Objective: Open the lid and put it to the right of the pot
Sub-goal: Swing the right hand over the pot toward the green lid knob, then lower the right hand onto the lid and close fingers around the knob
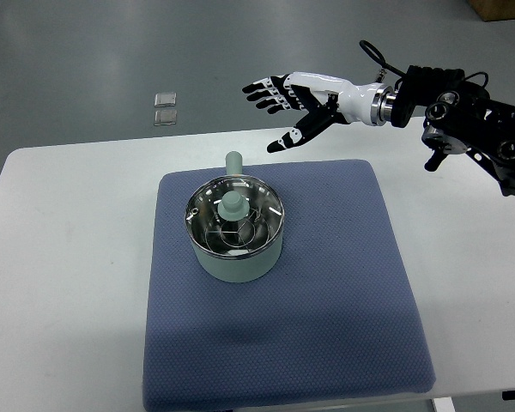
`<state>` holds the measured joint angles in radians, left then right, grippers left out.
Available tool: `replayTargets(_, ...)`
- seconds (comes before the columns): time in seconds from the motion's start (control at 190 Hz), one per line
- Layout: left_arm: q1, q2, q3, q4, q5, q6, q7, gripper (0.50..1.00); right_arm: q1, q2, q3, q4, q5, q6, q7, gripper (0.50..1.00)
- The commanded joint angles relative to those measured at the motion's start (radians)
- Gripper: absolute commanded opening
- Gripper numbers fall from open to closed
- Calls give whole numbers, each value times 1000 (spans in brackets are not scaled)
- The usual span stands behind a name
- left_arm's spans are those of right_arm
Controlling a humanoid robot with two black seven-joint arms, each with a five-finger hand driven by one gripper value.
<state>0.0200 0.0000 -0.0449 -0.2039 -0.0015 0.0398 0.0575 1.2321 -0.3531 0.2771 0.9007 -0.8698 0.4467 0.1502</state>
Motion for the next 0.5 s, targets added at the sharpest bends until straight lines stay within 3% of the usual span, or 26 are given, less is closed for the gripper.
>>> replayTargets(0.0,0,0,-1,0,0,0,1,1000,165,-12,-180,33,-9,29,-37,928)
replayTargets(0.147,0,0,0,0,0,0,1,1000,285,0,-286,72,-9,56,-40,928)
replayTargets(0.163,0,0,0,0,0,0,1,1000,342,9,-334,118,-11,63,-38,928)
replayTargets(0.247,0,0,0,0,0,0,1,1000,365,16,-352,147,-12,59,-35,928)
replayTargets(0.389,0,0,-1,-2,0,-8,1,1000,423,68,-424,193,-24,9,-31,924)
replayTargets(0.411,0,0,-1,-3,0,-11,-1,1000,438,95,-470,191,-70,-37,-29,924)
replayTargets(0.495,0,0,-1,-5,0,-12,1,1000,438,117,-489,191,-133,-82,-27,921)
